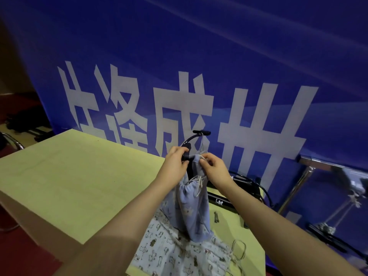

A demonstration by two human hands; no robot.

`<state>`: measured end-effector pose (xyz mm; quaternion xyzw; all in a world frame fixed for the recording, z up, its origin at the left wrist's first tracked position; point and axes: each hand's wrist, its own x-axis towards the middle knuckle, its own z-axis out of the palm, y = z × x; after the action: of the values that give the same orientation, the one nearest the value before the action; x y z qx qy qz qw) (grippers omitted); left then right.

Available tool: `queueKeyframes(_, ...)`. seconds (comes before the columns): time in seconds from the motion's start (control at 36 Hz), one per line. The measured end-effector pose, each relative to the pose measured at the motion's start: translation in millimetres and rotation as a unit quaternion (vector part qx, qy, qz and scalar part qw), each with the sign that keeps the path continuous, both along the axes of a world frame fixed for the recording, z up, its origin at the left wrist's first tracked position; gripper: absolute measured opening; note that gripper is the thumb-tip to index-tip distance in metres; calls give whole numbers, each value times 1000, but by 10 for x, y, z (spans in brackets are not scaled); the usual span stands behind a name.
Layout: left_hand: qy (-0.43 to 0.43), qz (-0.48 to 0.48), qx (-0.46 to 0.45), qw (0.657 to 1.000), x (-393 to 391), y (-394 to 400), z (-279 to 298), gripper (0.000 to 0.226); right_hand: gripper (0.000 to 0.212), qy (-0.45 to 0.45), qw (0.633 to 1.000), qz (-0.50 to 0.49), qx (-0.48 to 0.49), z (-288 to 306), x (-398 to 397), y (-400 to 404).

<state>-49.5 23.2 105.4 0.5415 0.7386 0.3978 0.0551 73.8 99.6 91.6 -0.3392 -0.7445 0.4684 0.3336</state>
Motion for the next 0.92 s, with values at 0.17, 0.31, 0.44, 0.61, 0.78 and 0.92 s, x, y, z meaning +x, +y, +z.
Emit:
queueKeyframes(0.17,20,28,8,999,-32,-15,13,38,40,-23,992,6,124,-6,113,-16)
queueKeyframes(0.31,58,30,7,998,0,-6,-9,32,14,-84,974,30,207,-76,181,-15)
queueKeyframes(0.44,96,37,-11,995,55,48,0,30,39,-231,946,115,198,-37,250,-53)
queueKeyframes(0.61,179,54,-19,982,85,86,-16,29,22,-315,910,112,244,-33,304,-44)
queueKeyframes(0.78,239,53,8,969,70,79,-51,35,19,-230,943,50,237,26,392,6)
queueKeyframes(0.92,203,14,5,979,61,109,-13,29,12,-165,967,19,195,107,428,45)
